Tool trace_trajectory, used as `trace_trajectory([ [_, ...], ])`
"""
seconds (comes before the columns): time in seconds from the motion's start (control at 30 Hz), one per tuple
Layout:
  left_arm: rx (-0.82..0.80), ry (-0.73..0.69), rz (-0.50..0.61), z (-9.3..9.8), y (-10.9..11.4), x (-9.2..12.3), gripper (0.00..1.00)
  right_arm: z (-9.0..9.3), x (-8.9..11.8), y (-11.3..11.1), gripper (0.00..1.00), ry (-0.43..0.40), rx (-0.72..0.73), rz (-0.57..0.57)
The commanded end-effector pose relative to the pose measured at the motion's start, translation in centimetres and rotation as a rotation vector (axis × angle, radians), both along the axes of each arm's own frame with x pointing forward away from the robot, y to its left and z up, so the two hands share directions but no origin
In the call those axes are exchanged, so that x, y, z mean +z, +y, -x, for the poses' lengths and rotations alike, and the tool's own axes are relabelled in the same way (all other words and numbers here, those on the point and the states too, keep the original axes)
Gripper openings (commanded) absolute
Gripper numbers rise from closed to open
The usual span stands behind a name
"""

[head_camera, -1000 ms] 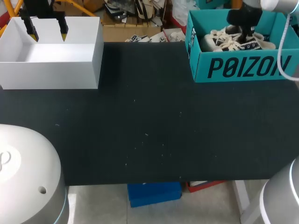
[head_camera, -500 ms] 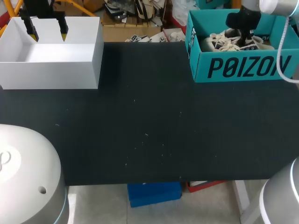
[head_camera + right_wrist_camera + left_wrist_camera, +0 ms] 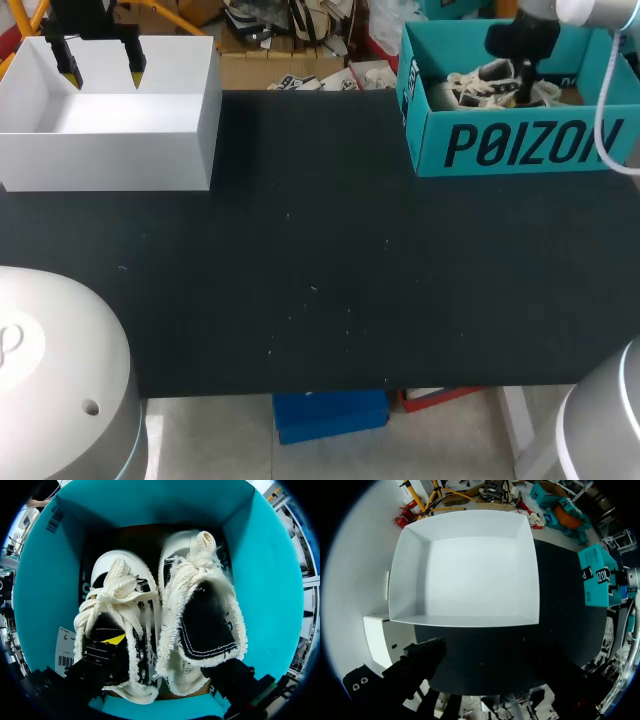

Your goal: Take the shoe out of the shoebox, open the shoe tongue, remove and reinsert the insole, then place the shoe into the shoebox

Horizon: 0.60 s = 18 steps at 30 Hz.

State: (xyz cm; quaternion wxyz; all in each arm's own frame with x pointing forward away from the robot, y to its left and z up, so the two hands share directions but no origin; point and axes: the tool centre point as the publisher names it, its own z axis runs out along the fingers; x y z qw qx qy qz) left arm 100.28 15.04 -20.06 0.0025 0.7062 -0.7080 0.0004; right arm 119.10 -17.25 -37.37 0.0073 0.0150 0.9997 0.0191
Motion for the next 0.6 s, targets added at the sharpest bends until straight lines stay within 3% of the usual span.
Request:
trace_trajectory([
  [0.03,0.002,0.002,-0.003,0.0,0.0,0.1,1.00,0.6,1.4,-0.5,1.00,-0.020,-0.005,0.010],
  [0.6,0.002,0.002,-0.003,0.0,0.0,0.1,1.00,1.3,5.8,-1.9,1.00,-0.068,-0.021,0.048],
])
